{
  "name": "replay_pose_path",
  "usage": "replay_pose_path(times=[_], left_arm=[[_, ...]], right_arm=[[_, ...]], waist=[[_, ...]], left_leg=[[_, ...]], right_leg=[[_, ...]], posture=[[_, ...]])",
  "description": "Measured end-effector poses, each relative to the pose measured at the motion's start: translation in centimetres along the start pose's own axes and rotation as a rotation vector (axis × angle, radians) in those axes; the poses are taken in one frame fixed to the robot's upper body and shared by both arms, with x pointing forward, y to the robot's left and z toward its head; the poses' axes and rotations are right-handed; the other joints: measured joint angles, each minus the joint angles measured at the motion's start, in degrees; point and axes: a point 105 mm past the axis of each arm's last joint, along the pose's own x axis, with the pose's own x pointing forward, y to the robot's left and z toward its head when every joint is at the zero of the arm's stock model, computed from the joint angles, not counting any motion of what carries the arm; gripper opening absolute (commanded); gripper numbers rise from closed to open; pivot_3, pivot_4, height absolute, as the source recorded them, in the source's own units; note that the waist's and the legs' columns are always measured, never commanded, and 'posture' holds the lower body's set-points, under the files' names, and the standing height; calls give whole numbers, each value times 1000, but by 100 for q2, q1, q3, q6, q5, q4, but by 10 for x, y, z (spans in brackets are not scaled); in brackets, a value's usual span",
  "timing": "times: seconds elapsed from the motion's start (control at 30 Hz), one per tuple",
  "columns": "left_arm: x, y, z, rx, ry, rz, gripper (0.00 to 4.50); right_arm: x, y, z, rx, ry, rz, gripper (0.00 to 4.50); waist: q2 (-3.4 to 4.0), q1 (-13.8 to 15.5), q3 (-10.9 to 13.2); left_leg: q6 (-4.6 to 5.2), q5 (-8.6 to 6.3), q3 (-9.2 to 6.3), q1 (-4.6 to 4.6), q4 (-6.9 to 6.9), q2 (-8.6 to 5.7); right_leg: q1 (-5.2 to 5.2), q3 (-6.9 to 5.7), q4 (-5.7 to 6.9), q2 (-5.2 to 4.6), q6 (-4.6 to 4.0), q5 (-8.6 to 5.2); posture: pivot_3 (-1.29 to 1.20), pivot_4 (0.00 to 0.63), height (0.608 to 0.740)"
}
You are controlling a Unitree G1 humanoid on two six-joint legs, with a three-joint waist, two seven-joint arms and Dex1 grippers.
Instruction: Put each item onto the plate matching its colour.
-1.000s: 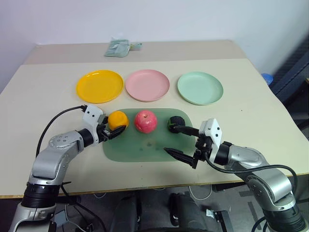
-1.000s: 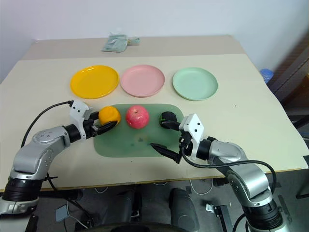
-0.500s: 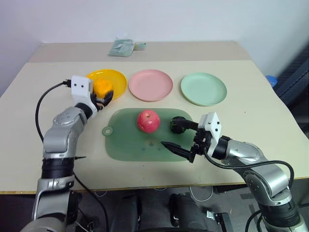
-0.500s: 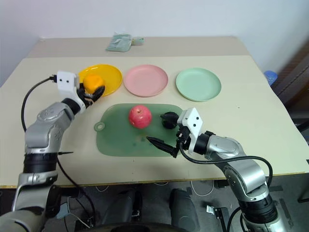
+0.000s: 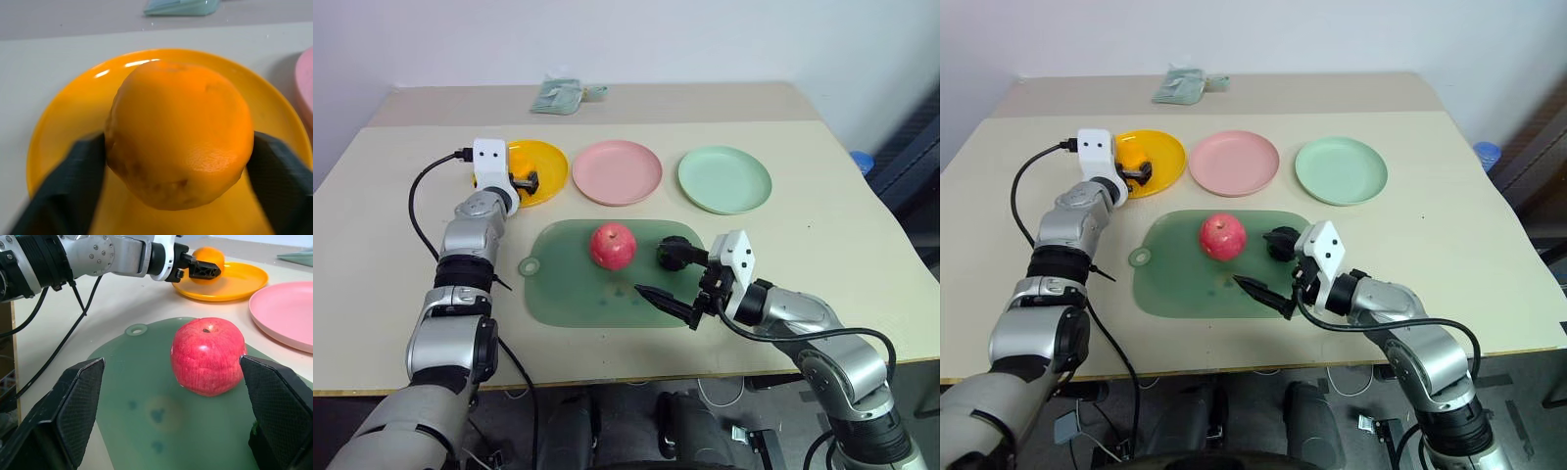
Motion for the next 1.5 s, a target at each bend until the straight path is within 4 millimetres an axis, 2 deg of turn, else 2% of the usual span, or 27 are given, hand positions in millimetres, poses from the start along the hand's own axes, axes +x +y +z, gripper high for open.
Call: replay_pose_path(times=[0.13, 0.23, 0.3, 0.4, 0.53, 0.6, 0.77, 1.07, 1.33, 1.5], left_arm=[[-1, 8, 7, -18, -49, 26, 4487], [-10, 16, 19, -42, -131, 11, 4487], [-17, 14, 26, -59, -177, -39, 4487], [-44, -14, 35, -52, -272, -297, 4487], [-92, -74, 26, 48, -263, -730, 4487], [-105, -87, 21, 56, -224, -842, 4487], [-129, -101, 14, 148, -148, -1032, 4487], [-120, -116, -19, 308, 4, -1074, 4487], [-115, -125, -26, 356, 24, -1083, 4487], [-114, -129, -26, 347, 18, -1086, 3072]], right_arm=[[-3, 0, 1, -7, -4, -24, 4500], [-5, -1, -1, -3, 1, -43, 4500], [-6, -2, 0, -4, 0, -52, 4500], [-7, -3, 1, -10, -5, -57, 4500], [-6, -3, 4, -19, -8, -41, 4500], [-6, -2, 4, -23, -8, -27, 4500], [-7, -2, 2, -24, 4, -16, 4500], [-15, -1, -3, -8, 32, -28, 4500], [-19, 0, -3, 2, 42, -46, 4500], [-20, -1, -5, 8, 45, -55, 4500]], waist=[[-1, 2, 0], [-1, -5, 0], [-1, -2, 0], [0, -6, 0], [0, 6, 0], [0, 0, 0], [1, -17, -1], [1, 7, -1], [1, 5, -1], [1, 9, -1]], left_leg=[[0, 0, -1, 0, 0, 0], [0, 0, 0, 0, 0, 2], [-1, 0, 0, 0, 0, 2], [-1, 1, 2, 1, 0, 3], [-4, 2, -1, 1, 1, 3], [-7, 4, -4, 3, 1, 3], [-6, 3, -6, 5, -1, 5], [-5, 3, -6, 3, 0, 2], [-5, 3, -7, 3, 0, 3], [-5, 3, -7, 3, 1, 3]], right_leg=[[0, 0, 0, 0, 0, 0], [0, 0, 0, -1, 0, 0], [0, 0, 2, -1, 0, 0], [0, 2, 1, -3, -1, -1], [0, 2, 5, -3, -4, -1], [0, 2, 7, 0, -13, -6], [0, 3, 9, 4, -19, -10], [0, 3, 7, 3, -19, -11], [0, 3, 8, 4, -18, -10], [0, 3, 7, 3, -19, -11]], posture=[[0, 150, 740], [0, 150, 740], [0, 150, 740], [0, 150, 740], [0, 150, 740], [0, 150, 740], [0, 150, 740], [0, 150, 740], [0, 150, 740], [0, 150, 740]])
